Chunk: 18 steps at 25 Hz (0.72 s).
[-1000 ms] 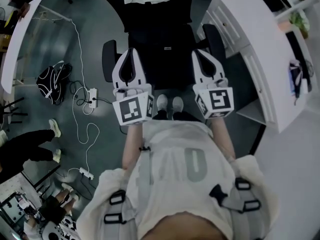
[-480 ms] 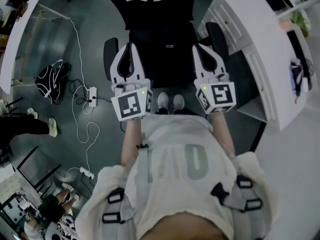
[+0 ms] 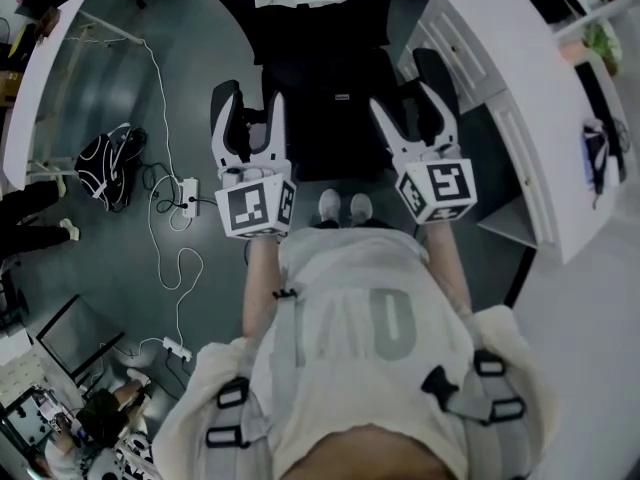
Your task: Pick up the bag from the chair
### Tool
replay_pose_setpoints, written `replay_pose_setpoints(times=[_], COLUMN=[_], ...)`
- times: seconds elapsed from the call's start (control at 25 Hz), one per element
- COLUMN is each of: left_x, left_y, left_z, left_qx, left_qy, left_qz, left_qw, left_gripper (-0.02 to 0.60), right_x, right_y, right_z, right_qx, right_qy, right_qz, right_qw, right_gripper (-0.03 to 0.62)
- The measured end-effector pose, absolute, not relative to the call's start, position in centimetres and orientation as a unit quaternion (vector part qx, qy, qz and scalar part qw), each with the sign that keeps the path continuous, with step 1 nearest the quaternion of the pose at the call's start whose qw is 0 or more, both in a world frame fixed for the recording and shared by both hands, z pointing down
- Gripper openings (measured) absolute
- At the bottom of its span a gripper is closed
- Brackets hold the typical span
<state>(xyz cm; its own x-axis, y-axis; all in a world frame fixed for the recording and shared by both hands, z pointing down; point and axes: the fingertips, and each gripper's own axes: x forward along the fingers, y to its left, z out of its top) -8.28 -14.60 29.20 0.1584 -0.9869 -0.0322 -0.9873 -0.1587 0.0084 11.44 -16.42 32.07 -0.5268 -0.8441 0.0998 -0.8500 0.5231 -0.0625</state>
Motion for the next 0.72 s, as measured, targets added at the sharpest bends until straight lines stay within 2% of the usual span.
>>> replay_pose_setpoints(times=[0.44, 0.72], left_x=[-8.3, -8.8], left_y=[-14.9, -14.9], left_z=[30.2, 30.6], left_qx=[-0.760, -0.754], left_qy=[0.650, 0.657], left_qz=[0.005, 0.022], left_qw=[0.007, -0.005], left_gripper=[0.216, 0.216], right_x=[12.7, 12.3], right_y=[-16.4, -16.4], right_z=[32.4, 32.6], right_qx=[0.503, 0.496], right_qy=[-0.861, -0.867], right_qz=[0.072, 0.043], right_qw=[0.012, 0.041], right_gripper=[0.275, 0.275])
